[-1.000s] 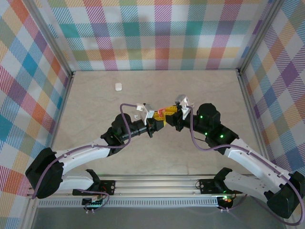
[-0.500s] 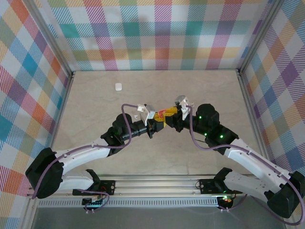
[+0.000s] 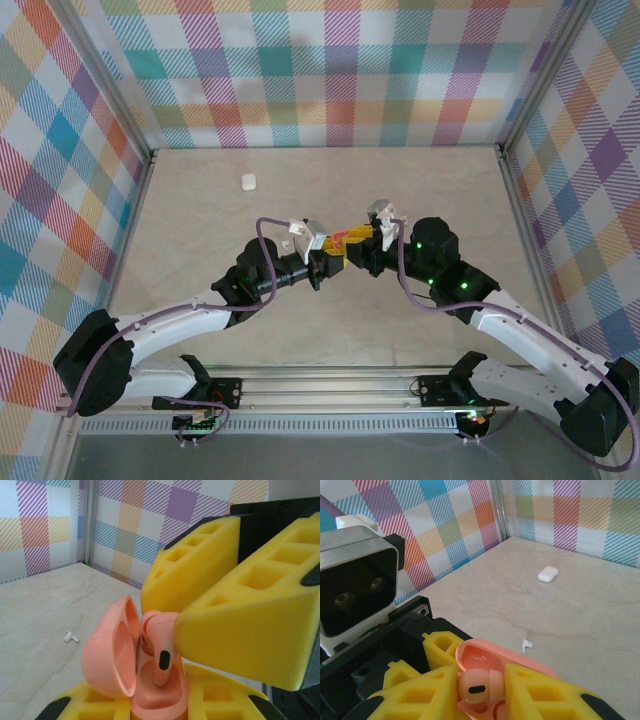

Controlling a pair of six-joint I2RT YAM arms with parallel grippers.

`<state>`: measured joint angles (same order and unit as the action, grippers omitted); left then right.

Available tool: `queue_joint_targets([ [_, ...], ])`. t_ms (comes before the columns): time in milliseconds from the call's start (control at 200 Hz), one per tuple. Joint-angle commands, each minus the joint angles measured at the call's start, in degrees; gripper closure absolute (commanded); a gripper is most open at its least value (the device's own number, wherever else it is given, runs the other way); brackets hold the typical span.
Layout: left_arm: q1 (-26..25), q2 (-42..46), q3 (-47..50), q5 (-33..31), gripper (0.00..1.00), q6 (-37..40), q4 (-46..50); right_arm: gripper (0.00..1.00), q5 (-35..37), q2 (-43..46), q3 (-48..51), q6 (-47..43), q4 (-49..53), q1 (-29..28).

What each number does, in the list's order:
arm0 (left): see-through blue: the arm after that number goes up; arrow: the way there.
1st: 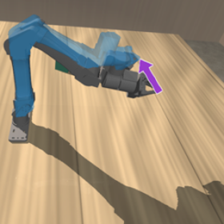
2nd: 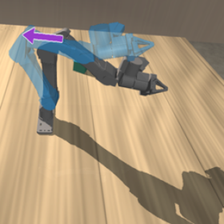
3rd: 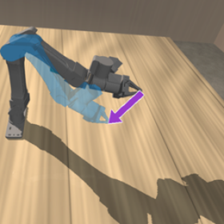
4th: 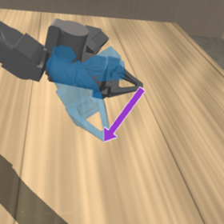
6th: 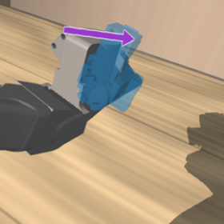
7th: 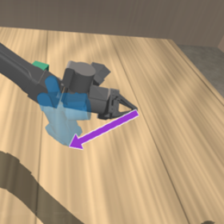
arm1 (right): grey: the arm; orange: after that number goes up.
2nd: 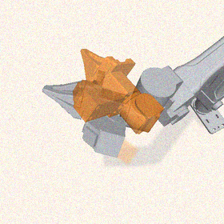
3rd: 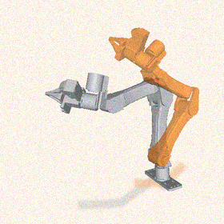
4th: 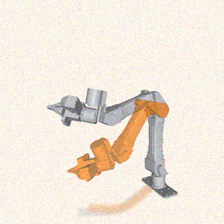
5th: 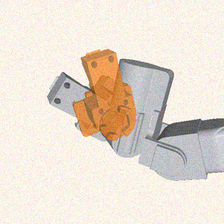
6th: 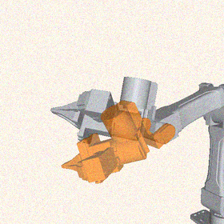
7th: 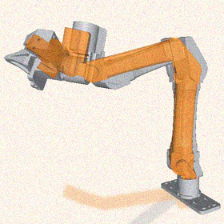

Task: Insert wireless bluetooth earbuds into charging case

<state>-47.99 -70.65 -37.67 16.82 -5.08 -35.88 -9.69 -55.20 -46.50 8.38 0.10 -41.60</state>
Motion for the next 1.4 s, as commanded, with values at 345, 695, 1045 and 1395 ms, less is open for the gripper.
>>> queue_joint_targets([
  [345,-0.97,2.15,-2.43,-0.38,1.00,1.10,-6.99,0.68,1.97,-2.87,-5.33,5.76,10.60,-0.18],
  [695,-0.90,2.47,-2.32,-0.60,1.00,1.67,-6.53,0.72,2.57,-3.99,-7.38,7.22,14.01,-0.22],
  [1045,-0.82,3.16,-1.18,-1.89,1.00,3.18,-4.57,0.63,1.81,-2.76,-11.13,9.27,18.12,-0.23],
  [1395,-0.87,3.37,-0.57,-1.87,1.00,4.86,-1.25,0.63,-1.58,-3.95,-19.74,10.57,28.60,-0.23],
])
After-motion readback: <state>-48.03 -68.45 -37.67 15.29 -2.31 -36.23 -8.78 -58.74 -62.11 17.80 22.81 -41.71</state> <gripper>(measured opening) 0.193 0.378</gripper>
